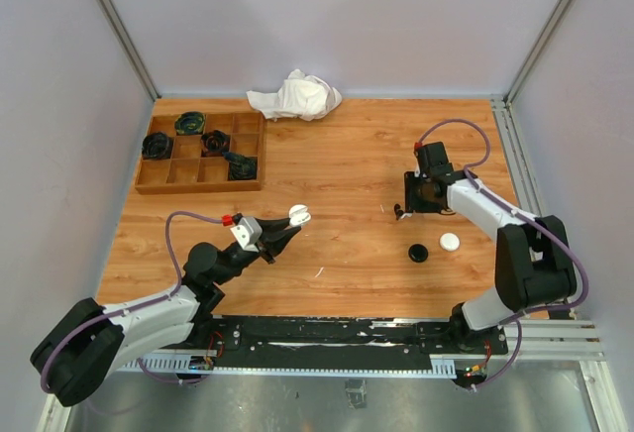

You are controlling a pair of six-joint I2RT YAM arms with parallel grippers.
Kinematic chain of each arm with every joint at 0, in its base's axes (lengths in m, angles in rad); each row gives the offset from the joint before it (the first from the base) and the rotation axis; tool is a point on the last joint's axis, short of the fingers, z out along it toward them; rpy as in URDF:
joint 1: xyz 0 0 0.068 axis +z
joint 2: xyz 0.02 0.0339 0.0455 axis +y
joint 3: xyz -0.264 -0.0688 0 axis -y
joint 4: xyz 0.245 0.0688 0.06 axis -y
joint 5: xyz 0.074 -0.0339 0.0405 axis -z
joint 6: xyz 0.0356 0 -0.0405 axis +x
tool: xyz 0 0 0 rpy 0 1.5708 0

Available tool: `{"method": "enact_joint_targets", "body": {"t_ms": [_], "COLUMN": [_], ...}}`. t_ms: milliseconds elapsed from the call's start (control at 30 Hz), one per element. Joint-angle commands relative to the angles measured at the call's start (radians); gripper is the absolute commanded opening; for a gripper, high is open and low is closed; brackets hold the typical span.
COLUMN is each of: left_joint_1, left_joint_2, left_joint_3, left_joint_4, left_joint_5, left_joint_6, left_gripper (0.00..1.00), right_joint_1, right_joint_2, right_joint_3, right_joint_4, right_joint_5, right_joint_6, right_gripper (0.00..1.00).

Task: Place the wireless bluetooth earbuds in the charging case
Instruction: Pick up the earbud from the center of the board.

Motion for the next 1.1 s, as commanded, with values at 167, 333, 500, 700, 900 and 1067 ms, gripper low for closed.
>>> {"method": "enact_joint_targets", "body": {"t_ms": [167,333,500,700,900,1067], "left_joint_1": [-0.005,-0.005,-0.006,-0.006,-0.006,-0.006], "left_joint_2": [0.029,0.04,0.037,0.042,0.04,0.031], "left_joint_3": [0.009,0.01,0.009,0.009,0.006,0.003], "left_joint_4": [0.021,0.031,0.03,0.036,0.041,0.039], "left_joint_5": [-0.005,-0.001,0.001,0.004,0.004,0.005], "left_joint_6": [0.015,0.012,0.014,0.007,0.007,0.006], "left_gripper": [0.0,0.0,0.0,0.0,0.0,0.0], "right_joint_1": [-0.025,-0.027,-0.026,-0.025,-0.017,-0.017], "right_joint_2": [0.119,0.17,0.172,0.16,0.133,0.147], "right_joint_3": [0.05,0.066,0.06,0.03,0.001,0.025], "right_joint_4": [0.094,0.084,0.036,-0.015,-0.041,-0.04], "right_joint_5": [-0.025,0.001,-0.009,-0.025,-0.034,-0.022], "right_joint_6": [0.026,0.021,0.006,-0.008,-0.025,-0.041], "right_gripper": [0.39,0.36,0.34,0.31,0.31,0.32]}}
